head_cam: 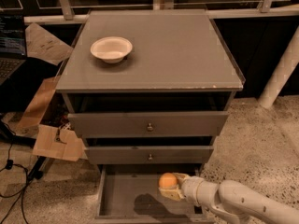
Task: Place orange into bottom drawer
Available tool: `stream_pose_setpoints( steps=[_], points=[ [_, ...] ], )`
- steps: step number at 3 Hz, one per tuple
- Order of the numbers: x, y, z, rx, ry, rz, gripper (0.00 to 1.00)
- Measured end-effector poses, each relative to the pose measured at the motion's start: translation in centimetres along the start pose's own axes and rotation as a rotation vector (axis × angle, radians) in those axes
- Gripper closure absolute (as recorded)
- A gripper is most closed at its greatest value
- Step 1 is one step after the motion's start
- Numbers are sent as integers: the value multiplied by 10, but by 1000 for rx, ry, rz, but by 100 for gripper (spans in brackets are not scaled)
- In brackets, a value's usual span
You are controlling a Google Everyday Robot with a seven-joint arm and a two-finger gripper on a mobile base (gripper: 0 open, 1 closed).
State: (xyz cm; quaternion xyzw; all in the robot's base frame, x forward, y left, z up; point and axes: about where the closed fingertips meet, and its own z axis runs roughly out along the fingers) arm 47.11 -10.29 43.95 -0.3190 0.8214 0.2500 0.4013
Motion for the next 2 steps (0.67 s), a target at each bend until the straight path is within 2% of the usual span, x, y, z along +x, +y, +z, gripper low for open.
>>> stream_pose_setpoints(
  steps=[2],
  points=[
    [39,-45,54,-67,-42,42,100]
  ],
)
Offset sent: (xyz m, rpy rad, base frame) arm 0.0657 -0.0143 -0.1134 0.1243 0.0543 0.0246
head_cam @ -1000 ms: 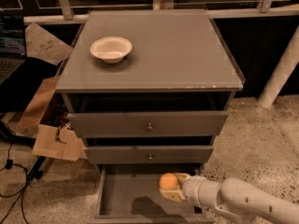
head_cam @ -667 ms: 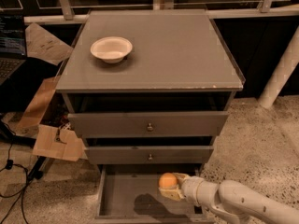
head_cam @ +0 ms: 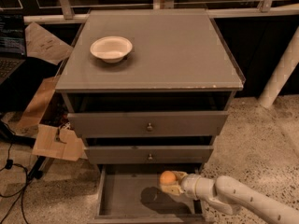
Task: Place orange into bottom drawer
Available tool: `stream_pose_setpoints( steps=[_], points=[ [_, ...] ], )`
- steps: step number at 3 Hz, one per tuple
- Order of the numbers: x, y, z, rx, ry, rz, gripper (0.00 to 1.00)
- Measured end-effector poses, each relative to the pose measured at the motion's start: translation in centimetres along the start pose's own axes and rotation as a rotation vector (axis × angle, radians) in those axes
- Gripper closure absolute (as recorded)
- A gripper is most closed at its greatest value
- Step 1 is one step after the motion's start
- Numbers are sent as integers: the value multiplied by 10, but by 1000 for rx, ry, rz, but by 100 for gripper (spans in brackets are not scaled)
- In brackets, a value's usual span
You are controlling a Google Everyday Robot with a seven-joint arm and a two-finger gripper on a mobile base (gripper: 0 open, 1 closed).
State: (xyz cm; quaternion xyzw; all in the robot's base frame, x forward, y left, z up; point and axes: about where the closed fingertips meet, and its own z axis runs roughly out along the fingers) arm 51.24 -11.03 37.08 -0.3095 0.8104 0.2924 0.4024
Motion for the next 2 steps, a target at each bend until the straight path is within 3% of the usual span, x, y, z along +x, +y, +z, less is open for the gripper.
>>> stream_pose_setpoints(
  steps=[2],
  points=[
    [42,-33,42,22,73,83,100]
  ],
)
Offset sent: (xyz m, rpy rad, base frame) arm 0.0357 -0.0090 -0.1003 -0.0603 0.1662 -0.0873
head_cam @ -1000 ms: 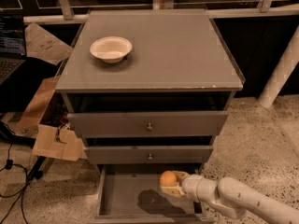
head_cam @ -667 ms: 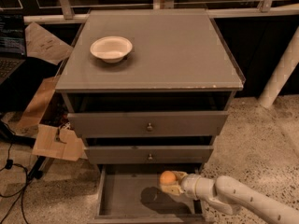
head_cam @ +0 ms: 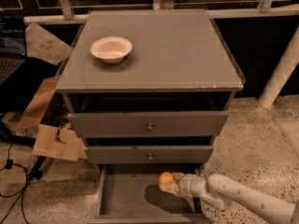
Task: Place orange into bottom drawer
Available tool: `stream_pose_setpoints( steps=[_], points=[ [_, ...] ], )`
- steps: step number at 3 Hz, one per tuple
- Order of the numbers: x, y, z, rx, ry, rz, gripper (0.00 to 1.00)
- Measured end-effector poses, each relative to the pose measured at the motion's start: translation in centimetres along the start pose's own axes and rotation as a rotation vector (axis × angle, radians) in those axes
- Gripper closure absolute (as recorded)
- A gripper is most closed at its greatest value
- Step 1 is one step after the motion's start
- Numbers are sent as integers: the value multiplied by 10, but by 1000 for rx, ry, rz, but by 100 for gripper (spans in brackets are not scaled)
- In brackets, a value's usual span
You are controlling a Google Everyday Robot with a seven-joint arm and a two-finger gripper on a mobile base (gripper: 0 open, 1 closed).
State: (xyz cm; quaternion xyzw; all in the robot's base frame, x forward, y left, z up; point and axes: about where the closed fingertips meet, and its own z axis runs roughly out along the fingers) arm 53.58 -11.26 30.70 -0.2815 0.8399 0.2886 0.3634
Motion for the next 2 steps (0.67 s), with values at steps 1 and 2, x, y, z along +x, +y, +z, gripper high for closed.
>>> stream_pose_setpoints(
  steps=[1,2],
  points=[
    [25,-17,22,38,57,63,100],
    [40,-25,32,53,81,99,100]
  ],
)
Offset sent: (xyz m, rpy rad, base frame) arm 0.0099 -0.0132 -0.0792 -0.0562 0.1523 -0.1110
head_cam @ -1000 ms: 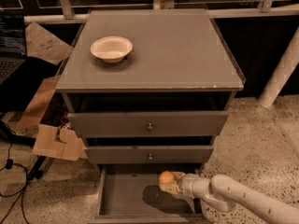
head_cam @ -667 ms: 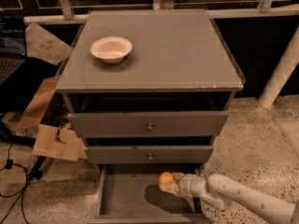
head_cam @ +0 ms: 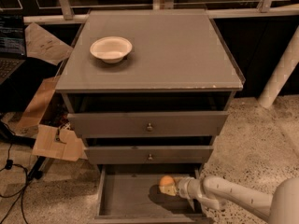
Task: Place orange into bottom drawer
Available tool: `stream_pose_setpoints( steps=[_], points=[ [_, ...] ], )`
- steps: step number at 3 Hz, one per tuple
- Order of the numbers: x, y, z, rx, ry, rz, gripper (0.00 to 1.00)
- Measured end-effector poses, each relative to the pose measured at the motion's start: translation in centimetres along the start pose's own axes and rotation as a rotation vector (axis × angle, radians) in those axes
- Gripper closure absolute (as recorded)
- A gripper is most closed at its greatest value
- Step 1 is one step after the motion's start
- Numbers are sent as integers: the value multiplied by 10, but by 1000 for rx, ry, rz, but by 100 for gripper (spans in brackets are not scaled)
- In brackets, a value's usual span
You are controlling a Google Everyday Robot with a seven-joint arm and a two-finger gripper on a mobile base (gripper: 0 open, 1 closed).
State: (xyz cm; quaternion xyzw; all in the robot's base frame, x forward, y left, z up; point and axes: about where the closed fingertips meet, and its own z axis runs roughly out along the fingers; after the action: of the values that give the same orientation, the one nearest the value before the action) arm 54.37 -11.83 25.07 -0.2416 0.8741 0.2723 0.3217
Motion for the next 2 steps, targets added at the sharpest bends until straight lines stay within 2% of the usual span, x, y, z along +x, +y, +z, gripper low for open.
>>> stream_pose_setpoints(
  steps=[2],
  points=[
    [24,-8,17,5,45,47,100]
  ],
)
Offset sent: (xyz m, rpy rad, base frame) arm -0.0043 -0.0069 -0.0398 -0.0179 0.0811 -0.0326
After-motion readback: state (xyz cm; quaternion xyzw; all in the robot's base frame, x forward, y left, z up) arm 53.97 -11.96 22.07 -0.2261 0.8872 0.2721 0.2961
